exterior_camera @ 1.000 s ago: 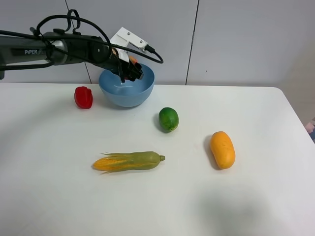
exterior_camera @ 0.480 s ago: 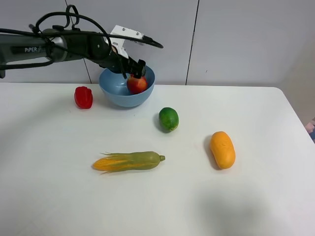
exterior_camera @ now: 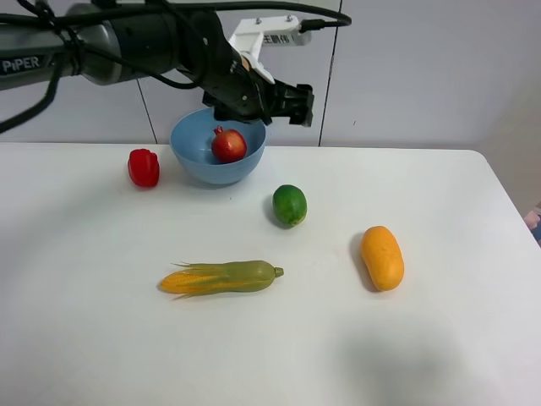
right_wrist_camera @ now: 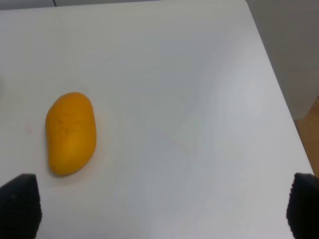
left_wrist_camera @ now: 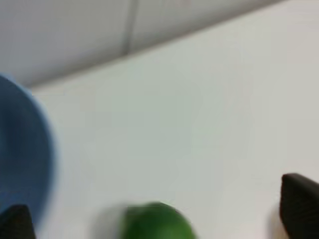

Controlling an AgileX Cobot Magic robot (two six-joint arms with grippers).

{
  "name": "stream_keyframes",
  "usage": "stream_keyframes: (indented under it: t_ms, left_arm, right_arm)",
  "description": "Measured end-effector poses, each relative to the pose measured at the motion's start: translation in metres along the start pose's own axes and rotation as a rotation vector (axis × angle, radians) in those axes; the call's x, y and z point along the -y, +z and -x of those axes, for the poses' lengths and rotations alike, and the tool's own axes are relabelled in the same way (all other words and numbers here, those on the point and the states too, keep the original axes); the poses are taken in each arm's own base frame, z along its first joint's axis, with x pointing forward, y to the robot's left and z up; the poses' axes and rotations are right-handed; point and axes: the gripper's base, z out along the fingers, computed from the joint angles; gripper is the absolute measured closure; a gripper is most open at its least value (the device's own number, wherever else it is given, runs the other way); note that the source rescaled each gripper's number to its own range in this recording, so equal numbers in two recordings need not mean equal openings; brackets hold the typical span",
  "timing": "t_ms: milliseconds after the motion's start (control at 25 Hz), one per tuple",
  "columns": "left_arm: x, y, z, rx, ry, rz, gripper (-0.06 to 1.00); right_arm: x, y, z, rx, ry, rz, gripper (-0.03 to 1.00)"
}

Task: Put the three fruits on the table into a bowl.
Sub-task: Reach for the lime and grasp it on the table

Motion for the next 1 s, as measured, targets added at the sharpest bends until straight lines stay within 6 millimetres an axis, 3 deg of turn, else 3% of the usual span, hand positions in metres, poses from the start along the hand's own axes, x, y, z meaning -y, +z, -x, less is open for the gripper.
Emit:
stream_keyframes:
  t_ms: [200, 440, 1000]
  left_arm:
    - [0.013, 0.036, -0.033, -0.13, -0.004, 0.035, -0.03]
    - [0.006, 0.071, -0.065, -0.251, 0.04, 0.104, -0.03]
    - [0.003, 0.079, -0.069, -0.228, 0.008, 0.14, -0.03]
  right_arm:
    - [0.0, 0.0, 0.0, 0.0, 0.0, 0.0, -0.03]
    - [0.0, 0.0, 0.0, 0.0, 0.0, 0.0, -0.03]
    - [0.0, 0.0, 0.0, 0.0, 0.0, 0.0, -0.03]
